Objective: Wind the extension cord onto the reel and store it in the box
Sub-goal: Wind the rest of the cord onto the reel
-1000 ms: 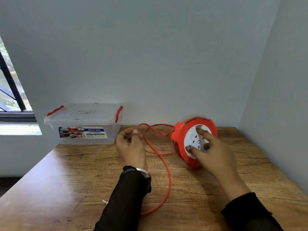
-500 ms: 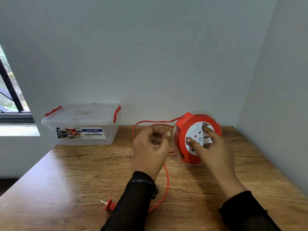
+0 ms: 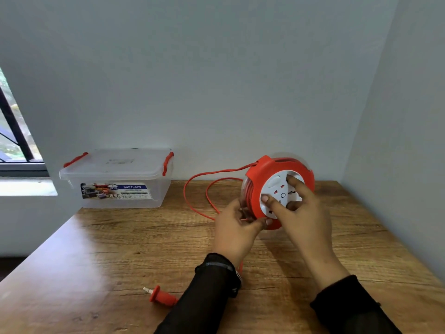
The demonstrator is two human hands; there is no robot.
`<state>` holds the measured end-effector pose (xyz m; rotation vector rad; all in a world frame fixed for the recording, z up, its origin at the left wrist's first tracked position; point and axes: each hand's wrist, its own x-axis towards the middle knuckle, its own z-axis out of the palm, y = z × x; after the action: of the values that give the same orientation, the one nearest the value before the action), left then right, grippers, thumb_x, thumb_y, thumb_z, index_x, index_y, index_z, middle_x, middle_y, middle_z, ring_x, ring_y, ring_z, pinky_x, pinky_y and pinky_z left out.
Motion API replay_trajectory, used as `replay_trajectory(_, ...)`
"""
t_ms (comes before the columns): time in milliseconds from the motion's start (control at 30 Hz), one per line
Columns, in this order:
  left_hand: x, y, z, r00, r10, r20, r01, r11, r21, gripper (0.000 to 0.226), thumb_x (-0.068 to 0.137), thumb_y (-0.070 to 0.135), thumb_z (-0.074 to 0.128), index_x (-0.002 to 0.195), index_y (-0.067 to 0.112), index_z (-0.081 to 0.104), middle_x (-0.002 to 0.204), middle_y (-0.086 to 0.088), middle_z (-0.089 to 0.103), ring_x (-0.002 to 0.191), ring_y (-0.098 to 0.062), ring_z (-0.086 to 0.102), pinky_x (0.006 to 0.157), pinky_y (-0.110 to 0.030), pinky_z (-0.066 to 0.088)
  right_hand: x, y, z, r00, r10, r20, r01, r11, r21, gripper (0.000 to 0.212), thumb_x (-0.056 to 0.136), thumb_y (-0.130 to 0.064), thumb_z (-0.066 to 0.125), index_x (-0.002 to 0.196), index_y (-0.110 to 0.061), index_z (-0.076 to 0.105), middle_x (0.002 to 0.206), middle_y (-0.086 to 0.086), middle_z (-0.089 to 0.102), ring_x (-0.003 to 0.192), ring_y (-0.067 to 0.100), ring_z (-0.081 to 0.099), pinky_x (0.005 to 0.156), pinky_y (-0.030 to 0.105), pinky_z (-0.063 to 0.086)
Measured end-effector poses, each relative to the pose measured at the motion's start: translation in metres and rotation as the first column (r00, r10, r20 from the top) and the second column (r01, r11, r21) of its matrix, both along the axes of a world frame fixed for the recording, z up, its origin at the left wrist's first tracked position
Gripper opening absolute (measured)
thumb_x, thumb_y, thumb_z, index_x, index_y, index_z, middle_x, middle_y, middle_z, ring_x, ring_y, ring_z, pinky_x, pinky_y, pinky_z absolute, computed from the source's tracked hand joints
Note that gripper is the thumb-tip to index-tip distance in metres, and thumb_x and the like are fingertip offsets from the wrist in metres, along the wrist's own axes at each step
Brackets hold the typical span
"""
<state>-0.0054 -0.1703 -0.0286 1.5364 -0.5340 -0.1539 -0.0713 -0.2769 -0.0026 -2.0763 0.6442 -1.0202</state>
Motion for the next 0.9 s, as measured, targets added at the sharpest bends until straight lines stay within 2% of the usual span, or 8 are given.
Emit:
replay_trajectory(167, 0.002, 0.0, -0.001, 0.999, 0.018, 0.031, -0.018, 1.0, -0.02, 0.04, 0.068, -0.001, 0.082, 0.101, 0.017, 0.068, 0.09, -0.002, 0.076, 0.084, -0.011, 0.073, 0.077, -0.024, 0.059, 0.004, 0.0, -0.003, 0.989, 0.026, 0.144, -0.062, 0.966, 0.252, 0.061, 0.068, -0.043, 0.08, 0.123, -0.031, 0.058, 0.07, -0.013, 0.062, 0.069, -0.004, 0.057, 0.062, 0.018, 0.045)
replay_trajectory(267, 0.001, -0.001, -0.002, 0.996, 0.059, 0.06, -0.059, 0.998, -0.008, 0.04, 0.067, 0.005, 0.084, 0.1, 0.02, 0.068, 0.089, 0.0, 0.076, 0.084, -0.011, 0.073, 0.078, -0.028, 0.06, 0.008, 0.003, -0.003, 0.941, 0.083, 0.327, -0.244, 0.838, 0.488, 0.055, 0.07, -0.028, 0.081, 0.12, -0.026, 0.059, 0.1, -0.011, 0.066, 0.085, -0.006, 0.059, 0.064, 0.012, 0.045)
replay_trajectory(400, 0.002, -0.005, -0.01, 0.976, 0.098, 0.194, -0.112, 0.992, 0.065, 0.035, 0.066, 0.012, 0.083, 0.093, 0.025, 0.063, 0.082, 0.001, 0.072, 0.074, -0.013, 0.072, 0.071, -0.038, 0.061, 0.009, 0.003, 0.003, 0.917, 0.081, 0.39, -0.387, 0.412, 0.825, 0.016, 0.086, -0.034, 0.062, 0.094, -0.021, 0.057, 0.077, 0.006, 0.059, 0.034, 0.002, 0.042, 0.033, 0.013, 0.026)
replay_trajectory(467, 0.006, -0.005, -0.013, 0.949, 0.132, 0.286, -0.169, 0.979, 0.11, 0.033, 0.064, 0.015, 0.081, 0.087, 0.025, 0.058, 0.075, 0.002, 0.069, 0.069, -0.015, 0.069, 0.066, -0.04, 0.058, 0.008, 0.0, 0.005, 0.887, 0.087, 0.454, -0.462, 0.108, 0.88, 0.029, 0.091, -0.043, 0.05, 0.079, -0.017, 0.048, 0.068, 0.003, 0.045, 0.024, 0.002, 0.027, 0.034, 0.011, 0.017)
replay_trajectory(533, 0.01, -0.006, -0.014, 0.938, 0.144, 0.317, -0.194, 0.972, 0.13, 0.034, 0.062, 0.016, 0.079, 0.084, 0.027, 0.056, 0.073, 0.004, 0.067, 0.069, -0.016, 0.067, 0.064, -0.041, 0.057, 0.009, -0.004, 0.005, 0.867, 0.089, 0.491, -0.493, 0.002, 0.87, 0.035, 0.094, -0.044, 0.045, 0.077, -0.013, 0.045, 0.068, 0.003, 0.043, 0.021, 0.002, 0.024, 0.033, 0.011, 0.015)
replay_trajectory(733, 0.013, -0.003, -0.016, 0.967, 0.144, 0.209, -0.153, 0.988, 0.023, 0.031, 0.069, 0.013, 0.08, 0.092, 0.024, 0.063, 0.083, 0.003, 0.072, 0.077, -0.014, 0.07, 0.073, -0.04, 0.059, 0.011, -0.007, 0.006, 0.906, 0.195, 0.376, -0.409, 0.17, 0.896, 0.031, 0.097, -0.038, 0.041, 0.092, -0.009, 0.051, 0.069, 0.011, 0.07, 0.023, 0.006, 0.028, 0.03, 0.009, 0.018)
replay_trajectory(833, 0.014, 0.003, -0.008, 0.992, 0.117, 0.043, -0.11, 0.982, -0.151, 0.03, 0.077, 0.003, 0.076, 0.102, 0.015, 0.066, 0.088, 0.002, 0.073, 0.074, -0.002, 0.068, 0.07, -0.021, 0.056, 0.006, -0.004, 0.006, 0.954, 0.269, 0.132, -0.272, 0.587, 0.762, 0.025, 0.094, -0.031, 0.052, 0.089, -0.009, 0.063, 0.071, 0.011, 0.072, 0.03, 0.008, 0.041, 0.031, 0.013, 0.027)
replay_trajectory(900, 0.016, 0.006, -0.005, 0.994, 0.091, -0.062, -0.103, 0.966, -0.239, 0.029, 0.08, 0.006, 0.074, 0.107, 0.013, 0.067, 0.095, -0.001, 0.074, 0.083, -0.007, 0.07, 0.075, -0.023, 0.058, 0.004, -0.007, 0.0, 0.986, 0.162, 0.027, -0.16, 0.917, 0.364, 0.019, 0.088, -0.03, 0.062, 0.079, -0.014, 0.068, 0.073, 0.003, 0.071, 0.051, 0.013, 0.058, 0.047, 0.021, 0.041)
